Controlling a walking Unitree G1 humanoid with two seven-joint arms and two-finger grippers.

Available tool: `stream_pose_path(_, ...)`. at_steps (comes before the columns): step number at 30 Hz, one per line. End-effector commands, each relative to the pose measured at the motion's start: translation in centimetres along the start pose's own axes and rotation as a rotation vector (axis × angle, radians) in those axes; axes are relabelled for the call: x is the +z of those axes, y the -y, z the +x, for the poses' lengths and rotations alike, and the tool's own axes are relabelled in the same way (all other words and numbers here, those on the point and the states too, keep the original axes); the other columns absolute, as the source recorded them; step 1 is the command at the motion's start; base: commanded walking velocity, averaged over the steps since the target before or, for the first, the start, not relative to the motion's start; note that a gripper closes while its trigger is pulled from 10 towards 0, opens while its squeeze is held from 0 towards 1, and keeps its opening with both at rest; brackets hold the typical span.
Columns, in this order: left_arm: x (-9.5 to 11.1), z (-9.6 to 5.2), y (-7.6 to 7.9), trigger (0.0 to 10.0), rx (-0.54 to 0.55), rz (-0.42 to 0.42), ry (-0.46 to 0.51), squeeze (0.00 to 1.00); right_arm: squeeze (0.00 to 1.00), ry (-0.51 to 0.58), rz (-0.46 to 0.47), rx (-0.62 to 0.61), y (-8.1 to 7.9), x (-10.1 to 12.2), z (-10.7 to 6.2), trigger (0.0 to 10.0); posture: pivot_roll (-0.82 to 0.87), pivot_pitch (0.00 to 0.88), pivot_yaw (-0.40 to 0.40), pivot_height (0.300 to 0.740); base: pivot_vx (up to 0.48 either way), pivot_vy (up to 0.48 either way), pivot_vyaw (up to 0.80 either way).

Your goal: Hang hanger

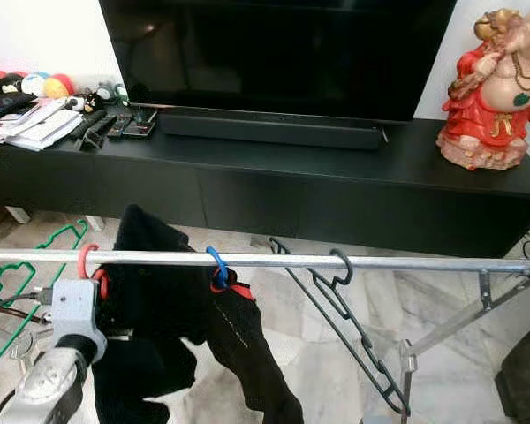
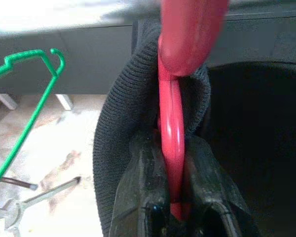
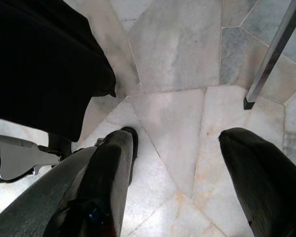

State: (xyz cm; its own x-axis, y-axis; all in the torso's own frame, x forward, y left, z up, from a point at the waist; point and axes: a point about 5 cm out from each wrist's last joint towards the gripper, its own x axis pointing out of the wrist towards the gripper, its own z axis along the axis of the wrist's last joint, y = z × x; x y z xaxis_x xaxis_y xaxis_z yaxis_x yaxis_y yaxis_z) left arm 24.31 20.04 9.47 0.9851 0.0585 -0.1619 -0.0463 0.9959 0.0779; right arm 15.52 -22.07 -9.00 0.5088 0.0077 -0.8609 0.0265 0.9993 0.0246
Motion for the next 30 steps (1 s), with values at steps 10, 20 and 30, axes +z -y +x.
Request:
stream_pose_path(10,-3.3,-3.5,0.5,10.0,0.001,0.007,-0.05,0.0,0.0,-0.008,-0.003,-0.009,0.2,-0.4,-0.1,10.0,-0.01,0.06,0.0,0.74,0.0,0.0,0.0)
stream_pose_path(20,-3.7,-2.0,-0.3,10.0,0.044,-0.035,-0.036,0.0,0.0,0.002,0.161,-0.09,0.5,-0.9,-0.2,10.0,-0.02,0.0,0.022,0.74,-0.131,0.0,0.0)
stream_pose_path(30,-3.3,-1.2,0.4,10.0,0.053,-0.064,-0.002,0.0,0.0,0.001,0.141,-0.087,0.6,-0.8,-0.2,10.0,-0.01,0.0,0.004,0.74,-0.308,0.0,0.0)
